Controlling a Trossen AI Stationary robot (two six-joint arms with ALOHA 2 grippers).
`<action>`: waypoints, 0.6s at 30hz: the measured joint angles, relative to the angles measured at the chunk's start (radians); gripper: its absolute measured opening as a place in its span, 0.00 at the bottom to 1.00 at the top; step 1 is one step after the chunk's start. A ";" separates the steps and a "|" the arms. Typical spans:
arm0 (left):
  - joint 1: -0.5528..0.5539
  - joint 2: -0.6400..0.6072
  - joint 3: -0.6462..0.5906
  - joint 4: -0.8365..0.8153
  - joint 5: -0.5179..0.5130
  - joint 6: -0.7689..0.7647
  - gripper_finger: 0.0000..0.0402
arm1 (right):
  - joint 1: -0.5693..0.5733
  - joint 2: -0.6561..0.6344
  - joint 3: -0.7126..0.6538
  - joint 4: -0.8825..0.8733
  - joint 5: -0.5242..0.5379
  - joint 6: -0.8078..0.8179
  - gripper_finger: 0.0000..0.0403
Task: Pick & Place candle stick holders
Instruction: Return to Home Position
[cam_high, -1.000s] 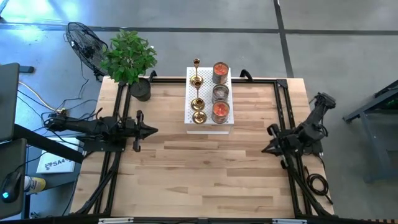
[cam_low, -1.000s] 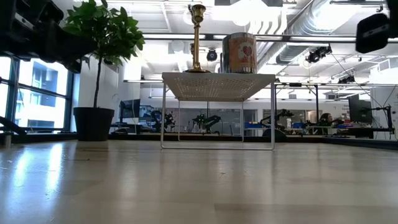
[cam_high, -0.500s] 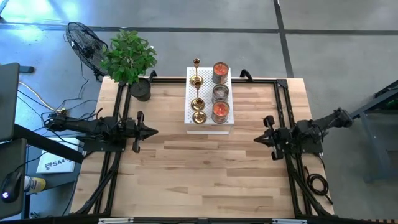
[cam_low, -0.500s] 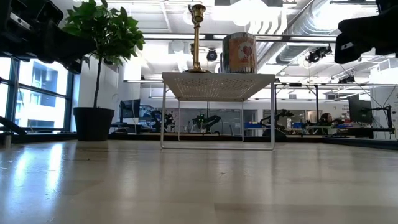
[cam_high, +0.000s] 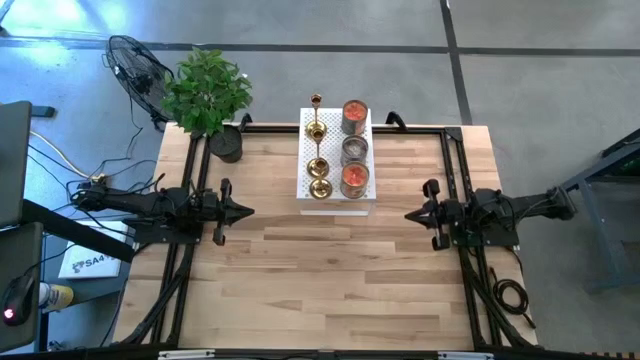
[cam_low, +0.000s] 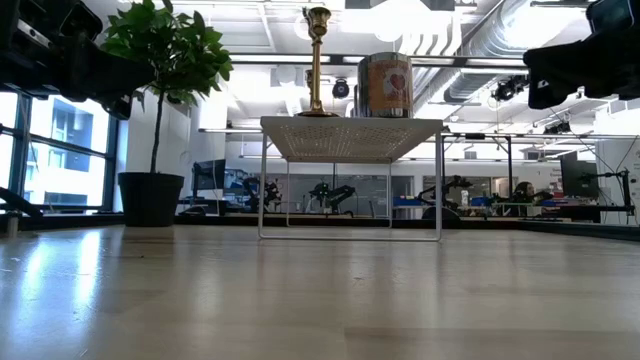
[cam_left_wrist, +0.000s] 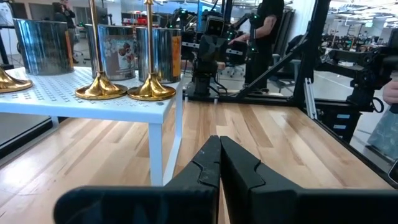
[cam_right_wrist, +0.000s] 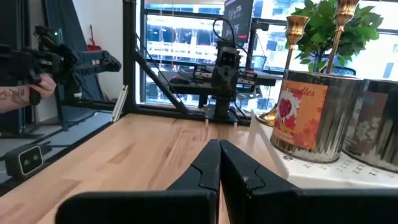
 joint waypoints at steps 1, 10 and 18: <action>0.000 0.000 0.000 -0.001 0.000 0.000 0.00 | -0.005 0.000 0.000 0.000 -0.003 0.001 0.00; 0.000 0.000 0.000 -0.032 0.002 -0.025 0.00 | -0.012 0.000 0.000 -0.003 0.033 0.002 0.00; 0.000 0.000 0.000 -0.058 -0.004 -0.046 0.00 | -0.012 0.000 0.000 -0.011 0.127 -0.045 0.00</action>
